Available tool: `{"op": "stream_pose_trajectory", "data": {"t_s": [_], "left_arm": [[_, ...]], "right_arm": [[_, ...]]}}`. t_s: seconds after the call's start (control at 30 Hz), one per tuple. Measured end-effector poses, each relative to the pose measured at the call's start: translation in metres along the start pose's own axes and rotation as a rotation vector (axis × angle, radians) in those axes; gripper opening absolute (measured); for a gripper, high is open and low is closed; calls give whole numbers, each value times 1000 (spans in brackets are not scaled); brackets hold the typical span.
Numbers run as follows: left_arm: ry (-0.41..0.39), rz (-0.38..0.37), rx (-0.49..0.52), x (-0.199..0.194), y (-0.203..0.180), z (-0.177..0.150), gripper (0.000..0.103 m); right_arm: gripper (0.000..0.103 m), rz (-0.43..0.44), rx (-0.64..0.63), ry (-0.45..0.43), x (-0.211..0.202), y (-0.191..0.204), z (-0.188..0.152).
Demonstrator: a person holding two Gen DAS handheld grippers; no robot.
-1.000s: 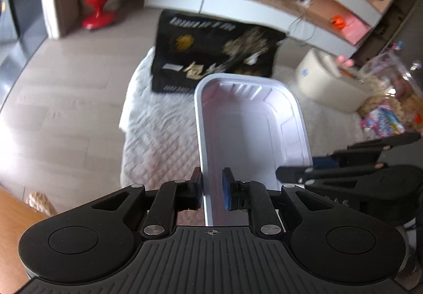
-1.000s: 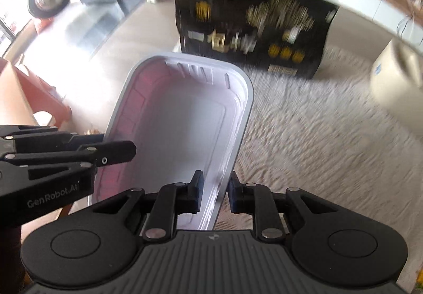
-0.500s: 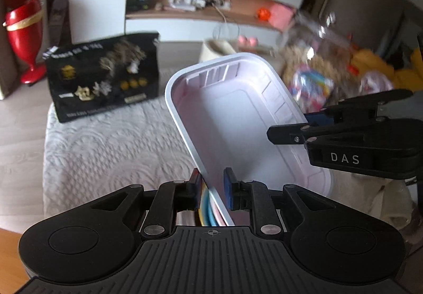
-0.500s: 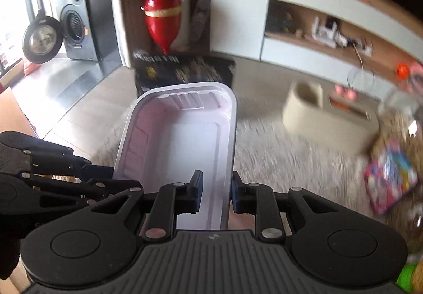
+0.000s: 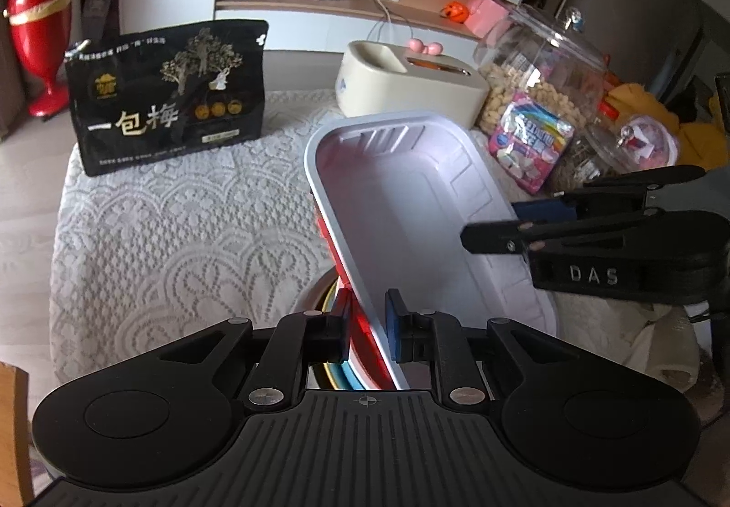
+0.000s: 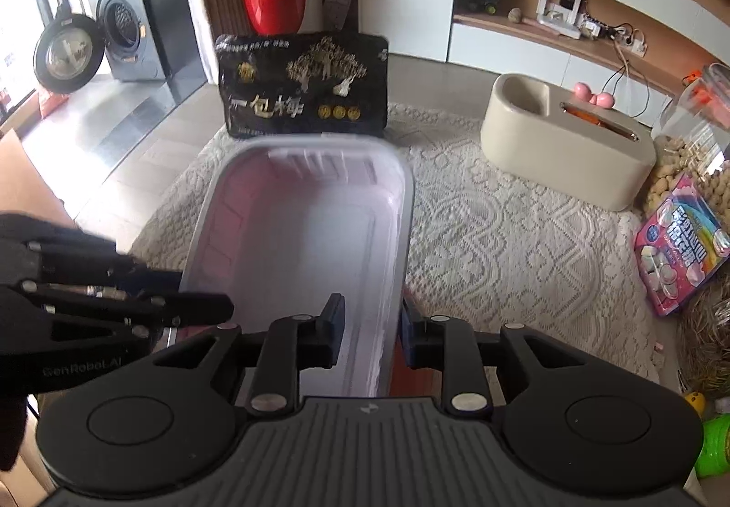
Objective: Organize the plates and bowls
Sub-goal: 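Carry the plastic tray over the white bowl and lower it in, then push the plastic tray down into the white bowl with both tools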
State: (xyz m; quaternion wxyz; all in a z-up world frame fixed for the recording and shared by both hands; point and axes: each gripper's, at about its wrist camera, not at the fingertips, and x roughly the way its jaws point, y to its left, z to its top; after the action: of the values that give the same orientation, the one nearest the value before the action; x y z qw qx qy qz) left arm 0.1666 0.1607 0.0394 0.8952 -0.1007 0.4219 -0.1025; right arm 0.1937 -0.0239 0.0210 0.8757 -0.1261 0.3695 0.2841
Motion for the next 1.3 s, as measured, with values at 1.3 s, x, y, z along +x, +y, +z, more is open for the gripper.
{"op": "stream_pose_trajectory", "data": {"t_s": [1.3], "left_arm": [[22,66,58,1,-8,-2,16]], "right_arm": [[37,11,128,95,8,-21,-33]]}}
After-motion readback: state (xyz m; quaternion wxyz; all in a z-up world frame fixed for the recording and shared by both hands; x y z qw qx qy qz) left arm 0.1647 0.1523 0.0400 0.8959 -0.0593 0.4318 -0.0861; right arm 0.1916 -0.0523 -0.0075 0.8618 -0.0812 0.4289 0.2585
